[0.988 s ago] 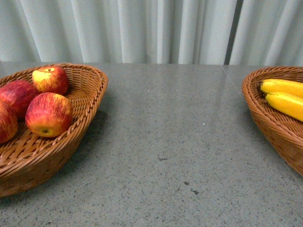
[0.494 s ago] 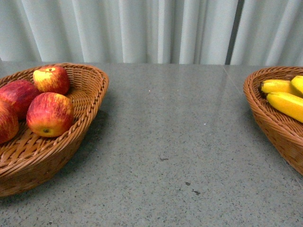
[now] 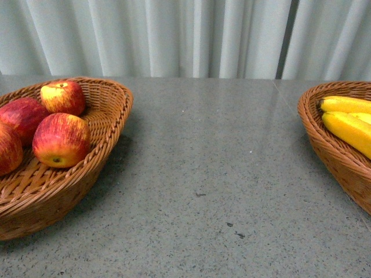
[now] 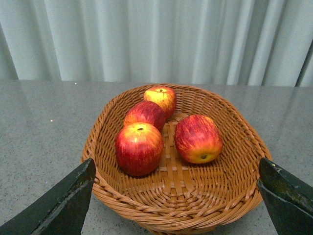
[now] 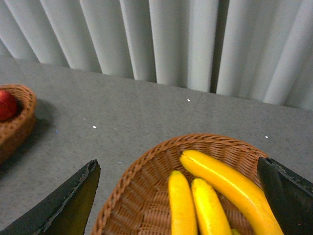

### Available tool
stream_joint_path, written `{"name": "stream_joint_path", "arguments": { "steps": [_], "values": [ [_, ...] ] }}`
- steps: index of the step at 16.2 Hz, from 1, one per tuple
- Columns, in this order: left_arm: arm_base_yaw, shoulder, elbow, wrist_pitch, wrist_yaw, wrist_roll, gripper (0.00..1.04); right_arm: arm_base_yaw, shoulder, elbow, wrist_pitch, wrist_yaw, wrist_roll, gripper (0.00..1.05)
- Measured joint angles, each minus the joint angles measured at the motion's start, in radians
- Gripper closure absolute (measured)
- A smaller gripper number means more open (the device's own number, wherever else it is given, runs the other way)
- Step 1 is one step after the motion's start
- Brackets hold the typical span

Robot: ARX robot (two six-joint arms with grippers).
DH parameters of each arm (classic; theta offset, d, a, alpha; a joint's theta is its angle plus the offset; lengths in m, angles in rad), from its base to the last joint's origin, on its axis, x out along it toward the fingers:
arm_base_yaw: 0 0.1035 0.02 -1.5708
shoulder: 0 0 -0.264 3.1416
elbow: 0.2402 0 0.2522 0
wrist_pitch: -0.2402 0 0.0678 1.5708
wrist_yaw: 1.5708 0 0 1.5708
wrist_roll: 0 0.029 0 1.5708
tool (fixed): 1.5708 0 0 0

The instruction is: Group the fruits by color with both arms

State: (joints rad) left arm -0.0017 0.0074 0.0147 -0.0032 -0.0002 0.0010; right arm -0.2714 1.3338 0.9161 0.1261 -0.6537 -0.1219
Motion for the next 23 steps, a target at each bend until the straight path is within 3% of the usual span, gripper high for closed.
{"name": "stream_joint_path", "arguments": {
  "steps": [3,4,5,6,7,10,12,14,15,23],
  "values": [
    [0.000,0.000,0.000,0.000,0.000,0.000,0.07,-0.007,-0.152,-0.109,0.060,-0.064,0.098,0.07],
    [0.000,0.000,0.000,0.000,0.000,0.000,0.07,0.031,-0.238,-0.187,0.185,0.087,0.109,0.14],
    [0.000,0.000,0.000,0.000,0.000,0.000,0.07,0.085,-0.389,-0.306,0.212,0.305,0.111,0.29],
    [0.000,0.000,0.000,0.000,0.000,0.000,0.07,0.098,-0.506,-0.405,0.179,0.416,0.111,0.42],
    [0.000,0.000,0.000,0.000,-0.001,0.000,0.07,0.101,-0.558,-0.453,0.172,0.465,0.111,0.49],
    [0.000,0.000,0.000,0.000,0.000,0.000,0.07,0.154,-0.693,-0.617,0.219,0.530,0.112,0.89],
    [0.000,0.000,0.000,0.000,0.000,0.000,0.07,0.170,-0.733,-0.668,0.225,0.548,0.111,1.03],
    [0.000,0.000,0.000,0.000,0.000,0.000,0.07,0.253,-0.784,-0.725,0.224,0.643,0.114,1.03],
    [0.000,0.000,0.000,0.000,0.001,0.000,0.07,0.276,-0.805,-0.743,0.224,0.638,0.114,1.03],
    [0.000,0.000,0.000,0.000,0.000,0.000,0.07,0.271,-0.977,-0.849,0.158,0.650,0.114,1.03]
  ]
}}
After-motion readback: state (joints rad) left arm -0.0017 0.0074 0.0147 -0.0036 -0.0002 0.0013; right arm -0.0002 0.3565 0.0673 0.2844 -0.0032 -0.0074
